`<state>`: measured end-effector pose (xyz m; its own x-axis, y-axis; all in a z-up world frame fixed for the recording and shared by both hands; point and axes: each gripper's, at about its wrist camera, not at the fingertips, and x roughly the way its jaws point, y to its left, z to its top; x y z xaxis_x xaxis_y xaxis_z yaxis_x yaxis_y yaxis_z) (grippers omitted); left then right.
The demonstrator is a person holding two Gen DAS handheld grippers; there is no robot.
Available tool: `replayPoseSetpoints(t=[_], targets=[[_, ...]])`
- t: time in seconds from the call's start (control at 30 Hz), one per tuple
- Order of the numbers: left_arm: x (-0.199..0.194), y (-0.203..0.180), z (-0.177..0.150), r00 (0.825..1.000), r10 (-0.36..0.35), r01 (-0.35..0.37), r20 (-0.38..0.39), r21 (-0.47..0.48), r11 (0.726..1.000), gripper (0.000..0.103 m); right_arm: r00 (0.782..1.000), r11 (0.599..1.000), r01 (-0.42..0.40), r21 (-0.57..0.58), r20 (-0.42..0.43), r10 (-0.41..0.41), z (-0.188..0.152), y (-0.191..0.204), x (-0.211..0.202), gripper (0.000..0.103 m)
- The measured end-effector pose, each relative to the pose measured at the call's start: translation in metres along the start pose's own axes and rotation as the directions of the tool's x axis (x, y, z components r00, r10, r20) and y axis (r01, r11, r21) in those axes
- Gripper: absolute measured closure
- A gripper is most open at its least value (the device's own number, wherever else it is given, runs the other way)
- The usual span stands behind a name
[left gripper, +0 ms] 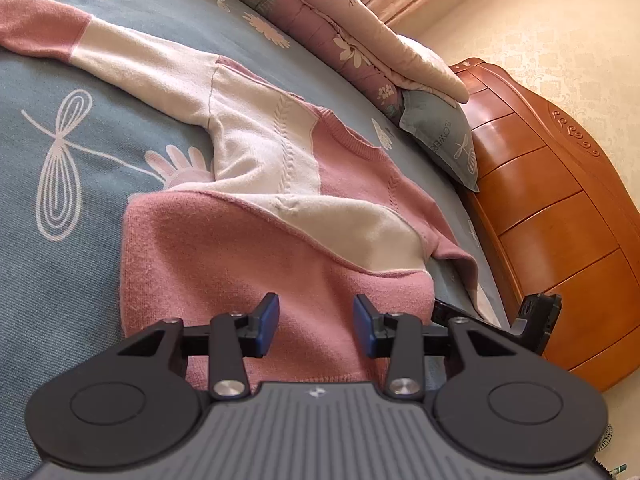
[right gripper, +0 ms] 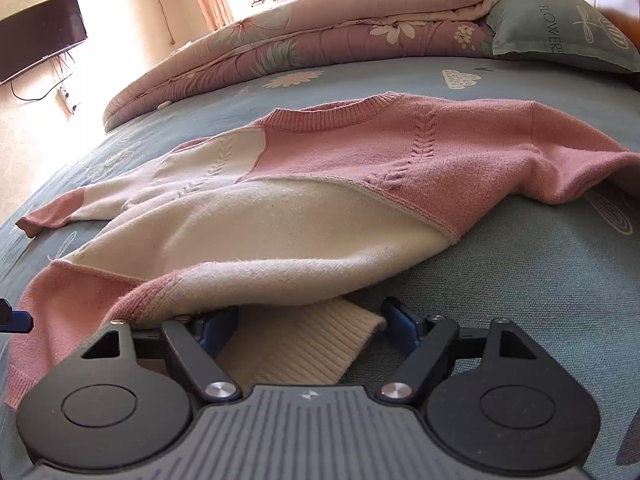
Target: Fold clothes
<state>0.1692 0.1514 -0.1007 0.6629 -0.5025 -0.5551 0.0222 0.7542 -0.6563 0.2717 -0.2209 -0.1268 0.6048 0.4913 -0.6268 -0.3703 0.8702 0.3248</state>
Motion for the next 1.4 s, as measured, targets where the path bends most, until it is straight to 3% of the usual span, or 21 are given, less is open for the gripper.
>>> replayPoseSetpoints(t=[0.1,0.23,0.3,0.37,0.4,0.47,0.6,0.8,0.9,1.13,1.4], targets=[[-0.005,0.007,-0.003,1.000,0.002,-0.002,0.010,-0.014,1.000,0.057,0.992,0.984,-0.125,0.128,0.012,0.124,-0.015,-0.005,-0.015,0.026],[-0.008,0.011,-0.005,1.000,0.007,-0.007,0.006,-0.035,0.999,0.057,0.985,0.956,-0.170,0.241,0.068,0.158,-0.011,-0.023,-0.005,0.035],[-0.011,0.009,-0.007,1.000,-0.001,0.001,0.010,-0.028,1.000,0.057,0.983,0.938,-0.179,0.298,0.083,0.162,-0.005,-0.034,0.005,0.046],[-0.015,0.008,-0.008,1.000,-0.003,0.004,0.017,-0.026,1.000,0.057,0.985,0.920,-0.170,0.354,0.082,0.150,-0.002,-0.043,0.010,0.068],[-0.016,0.007,-0.009,1.000,-0.004,0.004,0.020,-0.028,1.000,0.057,0.987,0.912,-0.160,0.377,0.075,0.142,-0.001,-0.046,0.011,0.073],[-0.019,0.006,-0.011,1.000,-0.010,0.010,0.021,-0.029,1.000,0.057,0.991,0.916,-0.135,0.379,0.060,0.122,-0.006,-0.045,0.005,0.094],[-0.025,0.002,-0.013,1.000,-0.007,0.007,0.023,-0.020,1.000,0.057,0.986,0.909,-0.161,0.385,0.110,0.128,-0.020,-0.035,-0.026,0.095],[-0.038,-0.009,-0.018,0.999,-0.022,0.021,0.039,0.003,1.000,0.056,0.956,0.900,-0.242,0.363,0.248,0.157,-0.024,-0.011,-0.096,0.095],[-0.045,-0.014,-0.020,0.999,-0.026,0.025,0.040,0.020,0.999,0.055,0.947,0.905,-0.253,0.343,0.278,0.159,-0.031,-0.003,-0.130,0.095],[-0.050,-0.021,-0.026,1.000,-0.019,0.017,0.025,0.057,0.998,0.051,0.959,0.894,-0.210,0.395,0.261,0.110,-0.078,-0.004,-0.194,0.095],[-0.035,-0.028,-0.031,0.999,0.018,-0.014,-0.042,0.089,0.996,0.051,0.990,0.859,-0.044,0.509,0.137,-0.031,-0.136,-0.032,-0.213,0.092]])
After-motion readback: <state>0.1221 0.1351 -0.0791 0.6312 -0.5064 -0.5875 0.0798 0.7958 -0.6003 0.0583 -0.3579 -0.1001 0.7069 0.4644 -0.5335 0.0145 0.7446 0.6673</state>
